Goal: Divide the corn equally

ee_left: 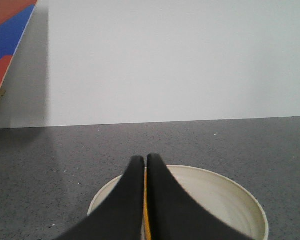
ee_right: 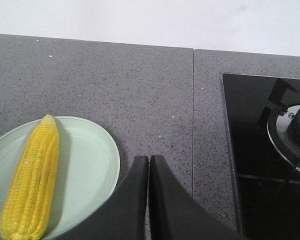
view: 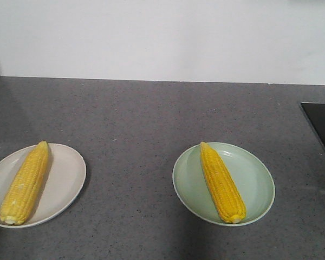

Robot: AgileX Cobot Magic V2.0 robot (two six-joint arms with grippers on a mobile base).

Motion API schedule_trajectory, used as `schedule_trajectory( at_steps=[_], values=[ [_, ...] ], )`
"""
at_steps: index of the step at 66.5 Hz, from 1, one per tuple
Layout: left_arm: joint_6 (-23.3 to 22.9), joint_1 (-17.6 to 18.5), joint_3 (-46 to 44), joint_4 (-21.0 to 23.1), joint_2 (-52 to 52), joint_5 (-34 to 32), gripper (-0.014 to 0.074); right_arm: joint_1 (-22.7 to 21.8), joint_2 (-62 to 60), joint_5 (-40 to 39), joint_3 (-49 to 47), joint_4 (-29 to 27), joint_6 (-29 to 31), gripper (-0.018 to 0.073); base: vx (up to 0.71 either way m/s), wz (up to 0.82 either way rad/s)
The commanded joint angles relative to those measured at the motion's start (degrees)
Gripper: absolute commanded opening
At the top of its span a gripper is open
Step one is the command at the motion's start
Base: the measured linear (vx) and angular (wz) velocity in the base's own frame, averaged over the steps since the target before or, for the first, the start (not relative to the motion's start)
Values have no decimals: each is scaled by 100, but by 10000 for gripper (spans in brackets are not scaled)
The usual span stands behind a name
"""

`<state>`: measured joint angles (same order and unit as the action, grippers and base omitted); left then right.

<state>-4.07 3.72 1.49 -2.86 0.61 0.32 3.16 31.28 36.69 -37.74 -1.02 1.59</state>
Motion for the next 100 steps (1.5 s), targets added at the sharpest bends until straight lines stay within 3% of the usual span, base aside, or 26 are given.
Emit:
schedule_trajectory(
  at_steps=[1,59,80,100],
  values=[
    [-37,12,82,19,101,-421,-6,-29,26,-405,-143,23,16,-11,0,0],
    [-37,12,82,19,101,-421,-6,-29,-124,-443,-84,102,135,-11,0,0],
    [-37,12,82,19,101,-421,-6,-169,-1460,-1659,1328,102,231,-11,0,0],
    [-37,12,82,19,101,-421,-6,-455,-3092,-1872,2601,65,231,-11,0,0]
  ],
)
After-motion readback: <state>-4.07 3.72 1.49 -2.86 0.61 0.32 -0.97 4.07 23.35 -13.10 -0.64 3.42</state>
